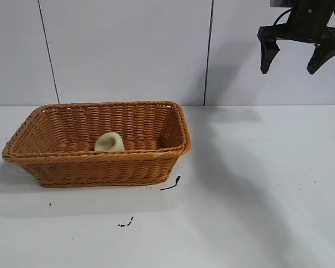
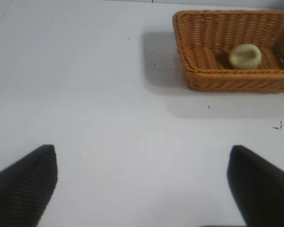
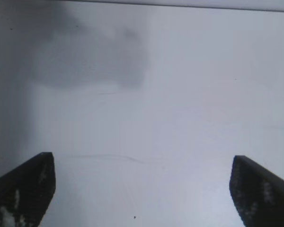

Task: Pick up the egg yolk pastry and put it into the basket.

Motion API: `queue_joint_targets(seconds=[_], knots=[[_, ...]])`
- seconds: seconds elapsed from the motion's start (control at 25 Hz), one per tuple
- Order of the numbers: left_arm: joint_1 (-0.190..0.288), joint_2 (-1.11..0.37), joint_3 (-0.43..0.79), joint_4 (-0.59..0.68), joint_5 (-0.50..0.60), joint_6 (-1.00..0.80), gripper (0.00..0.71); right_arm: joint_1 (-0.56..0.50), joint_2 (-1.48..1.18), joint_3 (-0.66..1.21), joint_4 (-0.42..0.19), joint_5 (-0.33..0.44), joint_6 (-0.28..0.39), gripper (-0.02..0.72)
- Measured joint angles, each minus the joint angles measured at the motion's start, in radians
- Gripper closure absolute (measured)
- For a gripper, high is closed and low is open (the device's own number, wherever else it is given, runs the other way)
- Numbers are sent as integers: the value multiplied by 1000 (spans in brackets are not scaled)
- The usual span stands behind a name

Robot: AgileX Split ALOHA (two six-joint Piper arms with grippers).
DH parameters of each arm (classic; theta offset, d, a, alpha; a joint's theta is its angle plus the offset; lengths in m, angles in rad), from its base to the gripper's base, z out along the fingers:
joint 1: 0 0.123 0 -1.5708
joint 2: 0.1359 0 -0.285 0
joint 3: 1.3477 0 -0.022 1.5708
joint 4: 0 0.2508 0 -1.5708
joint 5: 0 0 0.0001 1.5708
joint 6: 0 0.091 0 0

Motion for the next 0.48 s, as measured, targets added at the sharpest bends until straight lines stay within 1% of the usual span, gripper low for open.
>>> queue_joint_targets(seconds=[0.2, 0.32, 0.48], knots=[[0, 0, 0, 0, 0, 0, 14, 0, -235, 288, -2, -1, -29, 10], [0, 0, 0, 0, 0, 0, 14, 0, -399, 482, -24, 0, -31, 10], [0, 0, 0, 0, 0, 0, 14, 0, -630, 730, -39, 0, -35, 10]])
